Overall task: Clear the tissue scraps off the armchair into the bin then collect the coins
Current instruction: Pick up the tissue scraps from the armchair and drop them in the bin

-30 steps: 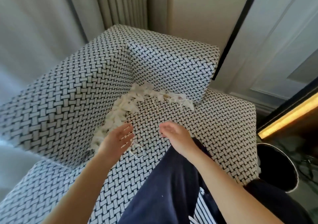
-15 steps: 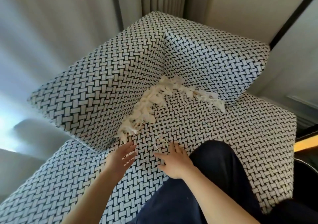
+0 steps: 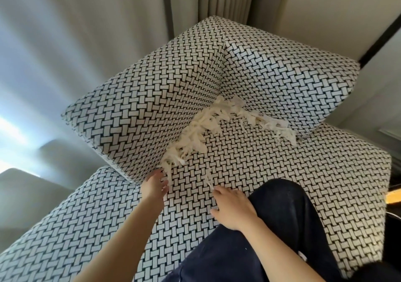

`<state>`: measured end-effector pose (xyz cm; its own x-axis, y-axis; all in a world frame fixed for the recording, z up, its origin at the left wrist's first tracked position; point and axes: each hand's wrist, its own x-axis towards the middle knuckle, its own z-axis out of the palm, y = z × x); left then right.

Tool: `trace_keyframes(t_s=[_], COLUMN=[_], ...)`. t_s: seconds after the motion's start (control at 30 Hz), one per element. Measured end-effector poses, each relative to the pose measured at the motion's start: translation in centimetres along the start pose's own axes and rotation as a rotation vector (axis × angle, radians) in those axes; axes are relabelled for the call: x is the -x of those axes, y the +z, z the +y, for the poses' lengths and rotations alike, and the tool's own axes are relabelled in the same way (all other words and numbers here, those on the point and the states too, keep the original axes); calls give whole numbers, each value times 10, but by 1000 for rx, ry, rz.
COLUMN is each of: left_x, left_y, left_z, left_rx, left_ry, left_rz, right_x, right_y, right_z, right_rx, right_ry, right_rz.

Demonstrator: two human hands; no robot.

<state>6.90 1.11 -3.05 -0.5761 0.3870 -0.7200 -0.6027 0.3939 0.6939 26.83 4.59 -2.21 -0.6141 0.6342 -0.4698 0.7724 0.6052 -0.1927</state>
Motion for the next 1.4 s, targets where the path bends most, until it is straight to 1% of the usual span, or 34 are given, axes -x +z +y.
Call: trace_keyframes(t_s=[0.07, 0.13, 0.23, 0.3, 0.4, 0.47, 0.53, 0.6, 0.63, 0.67, 0.7, 0.77, 0.83, 1.0, 1.2, 1.33, 1.4], left_x=[0, 0, 0, 0, -1, -3, -3, -3, -3, -4, -6, -5, -5, -8, -12, -15, -16], left_y=[4, 7, 13, 18, 29, 36, 41, 45, 47, 48, 50, 54, 59, 62, 53, 43, 40], left_z=[6, 11, 17, 18, 21, 23, 27, 34, 36, 39, 39, 40, 36, 28, 23, 21, 23], left_rx=[-55, -122, -173, -187, -211, -219, -173, -74, -16, 43, 87, 106, 72, -36, -45, -104, -130], left_ry=[4, -20, -42, -48, -44, -39, -65, -133, -167, -192, -210, -215, -193, -123, -86, -42, -41], left_rz=[-54, -95, -159, -161, -142, -137, -136, -151, -152, -148, -141, -146, -147, -71, -19, -35, -79], right_x=[2, 3, 1, -1, 0, 2, 3, 4, 5, 6, 8, 9, 8, 5, 4, 3, 2], right_y=[-1, -2, -2, -5, -17, -24, -27, -28, -28, -29, -30, -31, -31, -31, -31, -30, -30], right_z=[2, 3, 5, 7, 11, 17, 26, 35, 38, 40, 42, 43, 43, 44, 43, 43, 42], right_rx=[-134, -337, -616, -826, -1095, -1282, -1606, -1993, -2120, -2184, -2215, -2244, -2260, -2269, -2268, -2254, -2251], right_ry=[-17, 1, 51, 80, 101, 125, 179, 204, 196, 186, 172, 148, 150, 168, 168, 174, 178], right_rz=[109, 193, 255, 275, 228, 236, 248, 143, 64, 0, -42, -70, -73, -75, -65, -63, -62])
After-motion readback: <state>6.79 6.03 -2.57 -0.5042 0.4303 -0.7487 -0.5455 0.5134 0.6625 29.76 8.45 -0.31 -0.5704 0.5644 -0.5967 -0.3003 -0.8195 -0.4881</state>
